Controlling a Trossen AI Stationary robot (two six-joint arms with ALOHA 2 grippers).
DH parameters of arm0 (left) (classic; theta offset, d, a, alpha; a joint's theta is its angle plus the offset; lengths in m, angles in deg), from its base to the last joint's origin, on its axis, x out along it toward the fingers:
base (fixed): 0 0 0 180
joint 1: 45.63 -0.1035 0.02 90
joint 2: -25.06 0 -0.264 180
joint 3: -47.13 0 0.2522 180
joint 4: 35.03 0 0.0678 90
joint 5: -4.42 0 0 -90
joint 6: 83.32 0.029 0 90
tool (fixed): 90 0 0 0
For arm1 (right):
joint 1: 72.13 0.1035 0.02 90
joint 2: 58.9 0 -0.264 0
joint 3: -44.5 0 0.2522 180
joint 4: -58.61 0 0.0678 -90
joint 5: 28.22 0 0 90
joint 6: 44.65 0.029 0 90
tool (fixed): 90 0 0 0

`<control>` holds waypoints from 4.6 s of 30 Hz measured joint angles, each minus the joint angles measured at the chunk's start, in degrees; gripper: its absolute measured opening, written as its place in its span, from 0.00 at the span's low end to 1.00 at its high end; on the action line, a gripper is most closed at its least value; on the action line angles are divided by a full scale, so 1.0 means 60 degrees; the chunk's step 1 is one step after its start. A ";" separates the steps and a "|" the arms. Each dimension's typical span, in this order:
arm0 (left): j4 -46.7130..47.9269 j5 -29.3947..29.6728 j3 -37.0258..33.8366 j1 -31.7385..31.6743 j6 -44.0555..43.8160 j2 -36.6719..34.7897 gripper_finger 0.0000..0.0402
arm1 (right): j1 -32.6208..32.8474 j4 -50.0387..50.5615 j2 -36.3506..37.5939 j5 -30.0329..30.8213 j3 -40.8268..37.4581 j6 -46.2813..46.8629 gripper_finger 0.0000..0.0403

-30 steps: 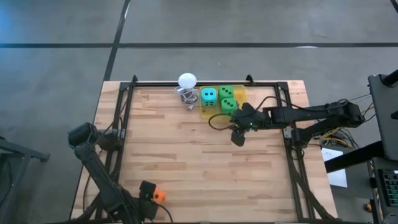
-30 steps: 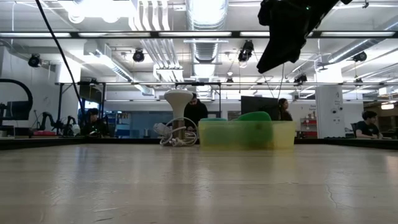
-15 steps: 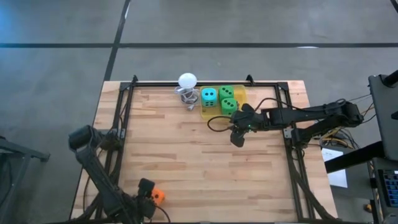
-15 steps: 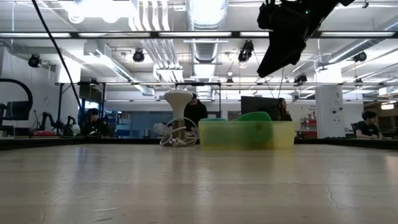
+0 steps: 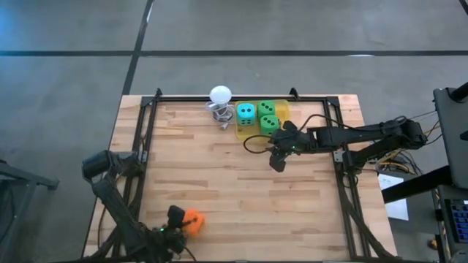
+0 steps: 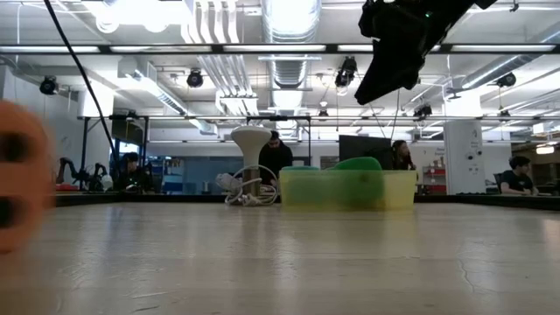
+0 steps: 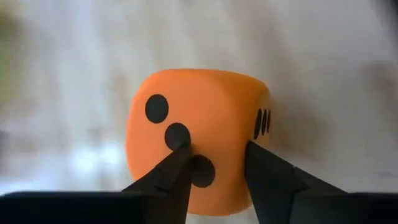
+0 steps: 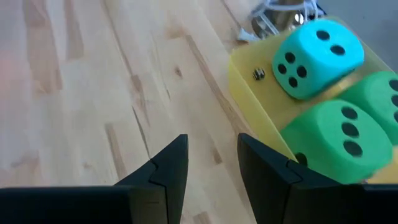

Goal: Pick & Place Dice
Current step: Put the large orange dice into the yellow bin

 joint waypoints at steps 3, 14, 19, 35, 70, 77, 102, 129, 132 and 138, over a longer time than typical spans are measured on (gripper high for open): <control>0.0115 0.1090 -0.0235 -0.0378 0.0373 0.0094 0.32 | 0.0004 -0.0239 0.0000 -0.0099 0.0000 -0.0007 0.33; -0.1607 0.2236 -0.1274 -0.2847 0.3242 -0.0021 0.31 | 0.0169 -0.0610 0.0000 -0.0614 -0.0022 -0.0264 0.33; -0.3650 0.1927 -0.1940 -0.4323 0.5143 -0.0582 0.31 | 0.0350 -0.0618 0.0000 -0.0640 -0.0108 -0.0987 0.33; -0.7373 -0.0755 -0.3065 -0.7595 0.8047 -0.1733 0.30 | 0.0386 -0.2543 0.0000 -0.1504 -0.1051 -0.3411 0.33; -0.9388 -0.2485 -0.7107 -0.7136 -0.0209 -0.7969 0.31 | 0.2473 -0.0421 -0.4526 0.0224 0.3366 -0.6349 0.42; -0.9545 -0.2384 -0.7627 -0.7135 -0.0166 -0.8537 0.31 | 0.2506 0.1486 -0.6295 0.0334 0.5640 -0.5444 0.50; -0.7083 -0.2377 -0.7698 -0.7139 0.0877 -1.1443 0.31 | 0.2539 0.3534 -0.9777 0.2879 0.8298 -0.4306 0.52; -0.6726 -0.2383 -0.7698 -0.7139 0.0607 -1.1497 0.31 | 0.2422 0.3871 -1.0178 0.3327 0.8680 -0.3297 0.09; -0.6711 -0.2383 -0.7698 -0.7139 0.0589 -1.1497 0.31 | 0.2404 0.4257 -1.0076 0.3159 0.9002 -0.3187 0.09; -0.6588 -0.2381 -0.7698 -0.7139 0.0589 -1.1501 0.31 | 0.2381 0.5428 -1.0101 0.3063 0.9778 -0.3029 0.07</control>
